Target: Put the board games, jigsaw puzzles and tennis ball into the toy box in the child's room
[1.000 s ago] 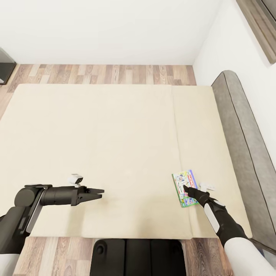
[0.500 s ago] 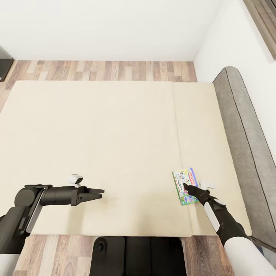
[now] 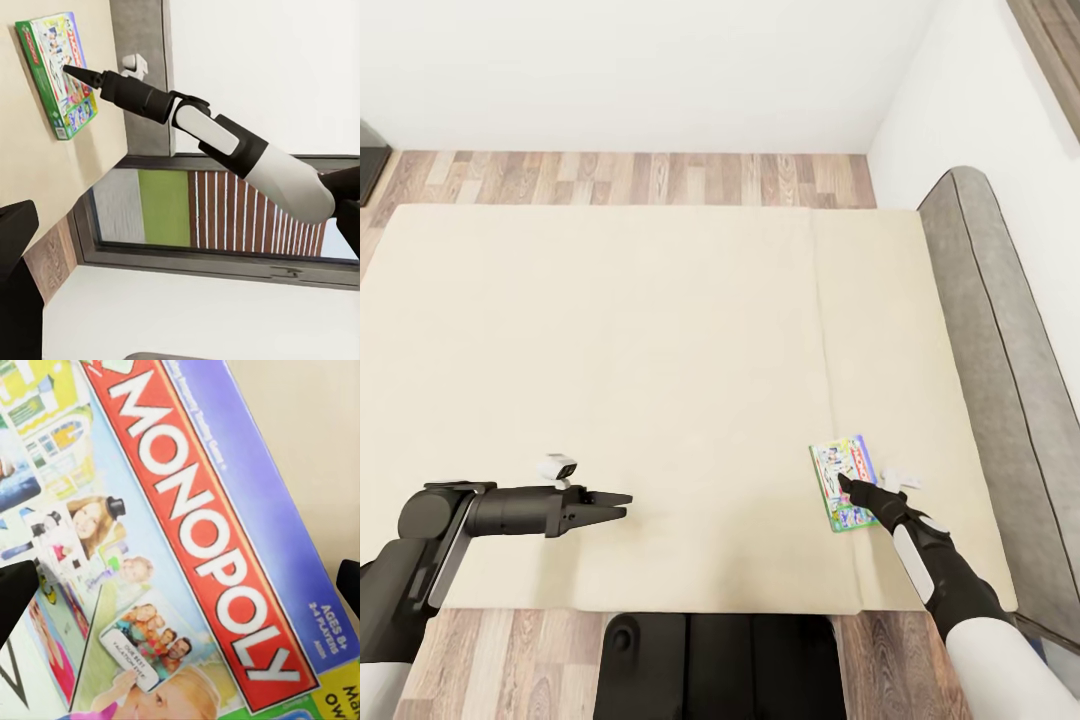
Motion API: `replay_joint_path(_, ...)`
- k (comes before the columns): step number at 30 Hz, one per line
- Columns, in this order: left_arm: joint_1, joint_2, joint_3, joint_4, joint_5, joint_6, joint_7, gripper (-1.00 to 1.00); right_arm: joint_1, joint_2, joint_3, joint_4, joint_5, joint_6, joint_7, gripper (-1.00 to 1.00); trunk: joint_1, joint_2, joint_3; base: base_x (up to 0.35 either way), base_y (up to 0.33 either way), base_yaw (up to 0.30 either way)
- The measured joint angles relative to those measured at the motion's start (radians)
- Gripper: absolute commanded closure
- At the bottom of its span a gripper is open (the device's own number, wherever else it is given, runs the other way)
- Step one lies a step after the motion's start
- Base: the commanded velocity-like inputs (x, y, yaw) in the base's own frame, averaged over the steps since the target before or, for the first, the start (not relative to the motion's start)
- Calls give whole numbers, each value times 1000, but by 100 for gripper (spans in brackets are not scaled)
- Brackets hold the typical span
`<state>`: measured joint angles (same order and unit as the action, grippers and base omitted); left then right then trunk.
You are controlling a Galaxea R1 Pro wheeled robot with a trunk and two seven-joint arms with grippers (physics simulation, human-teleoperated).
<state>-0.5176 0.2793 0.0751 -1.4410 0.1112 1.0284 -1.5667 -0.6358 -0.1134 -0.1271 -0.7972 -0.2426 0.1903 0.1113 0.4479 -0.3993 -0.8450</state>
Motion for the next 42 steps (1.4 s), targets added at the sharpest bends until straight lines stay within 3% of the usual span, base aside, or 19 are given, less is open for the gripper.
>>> replay_joint_path(11,0,0,-1,0,-1,-2,0,-100,-4,1,-20,-1,18,10,32,-100,1,0,-1,0,0,0)
replay_joint_path(21,0,0,0,1,-2,-2,0,-100,-7,2,-7,6,7,16,50,-100,1,0,-1,0,0,0)
replay_joint_path(28,0,0,0,1,-2,-2,0,-100,-11,1,-8,-3,7,60,57,-100,1,0,-1,0,0,0)
replay_joint_path(36,0,0,0,1,-2,-3,0,-100,-16,1,-9,30,9,74,135,-100,1,0,-1,0,0,0)
replay_joint_path(42,0,0,-1,1,-2,-3,0,-100,-17,1,-8,33,6,104,149,-100,1,0,-1,0,0,0)
